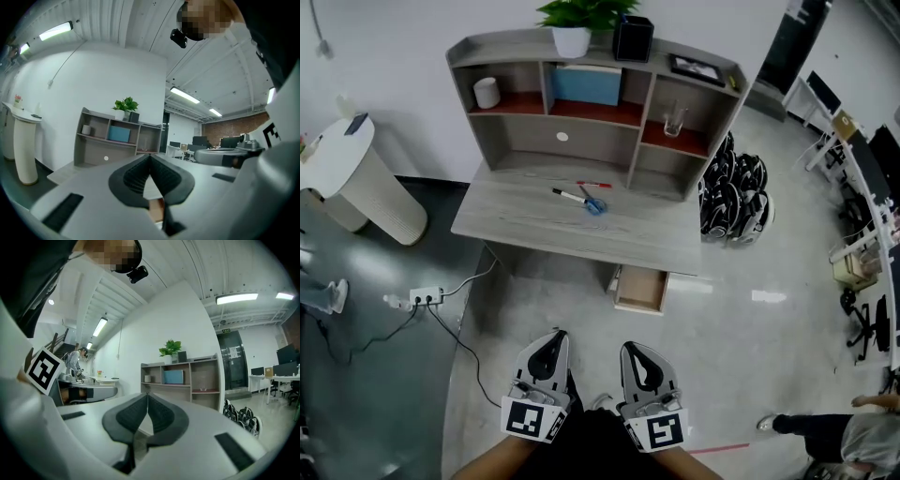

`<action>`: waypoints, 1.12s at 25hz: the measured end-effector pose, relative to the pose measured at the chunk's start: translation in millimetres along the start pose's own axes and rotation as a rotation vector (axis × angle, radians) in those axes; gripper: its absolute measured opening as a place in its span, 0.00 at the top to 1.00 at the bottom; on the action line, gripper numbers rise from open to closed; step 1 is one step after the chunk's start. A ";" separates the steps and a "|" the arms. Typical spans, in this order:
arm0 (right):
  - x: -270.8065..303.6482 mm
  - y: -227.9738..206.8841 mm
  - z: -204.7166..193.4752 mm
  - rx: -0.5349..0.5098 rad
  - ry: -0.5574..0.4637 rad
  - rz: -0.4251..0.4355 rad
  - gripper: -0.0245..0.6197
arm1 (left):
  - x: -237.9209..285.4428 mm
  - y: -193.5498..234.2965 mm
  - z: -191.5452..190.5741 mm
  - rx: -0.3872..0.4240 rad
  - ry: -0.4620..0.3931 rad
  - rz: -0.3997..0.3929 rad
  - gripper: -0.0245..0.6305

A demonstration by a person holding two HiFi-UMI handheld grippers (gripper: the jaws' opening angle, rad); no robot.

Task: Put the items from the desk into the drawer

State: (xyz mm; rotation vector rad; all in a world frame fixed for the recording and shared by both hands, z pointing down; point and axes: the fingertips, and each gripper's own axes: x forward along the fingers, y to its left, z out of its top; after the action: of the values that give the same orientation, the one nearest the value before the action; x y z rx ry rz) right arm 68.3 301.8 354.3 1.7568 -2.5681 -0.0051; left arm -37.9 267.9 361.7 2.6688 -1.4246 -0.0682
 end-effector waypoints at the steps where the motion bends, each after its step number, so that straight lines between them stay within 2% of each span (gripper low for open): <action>1: 13.7 -2.1 0.6 0.000 -0.001 -0.004 0.93 | 9.7 8.1 0.5 -0.003 0.001 -0.006 0.94; 15: 199.8 -25.0 -3.7 0.017 0.107 -0.018 0.93 | 126.4 129.3 10.4 -0.059 0.033 -0.050 0.94; 22: 264.8 -17.7 -11.3 0.025 0.160 -0.013 0.93 | 165.8 178.9 13.0 -0.080 0.048 -0.080 0.94; 28: 304.0 -17.8 -39.4 0.056 0.230 -0.018 0.93 | 185.9 208.7 14.5 -0.069 0.026 -0.103 0.94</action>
State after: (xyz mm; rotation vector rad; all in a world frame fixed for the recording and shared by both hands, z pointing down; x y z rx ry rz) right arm -24.2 12.5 400.4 1.6870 -2.4110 0.2559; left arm -107.9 -2.7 375.6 2.6750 -1.2528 -0.0891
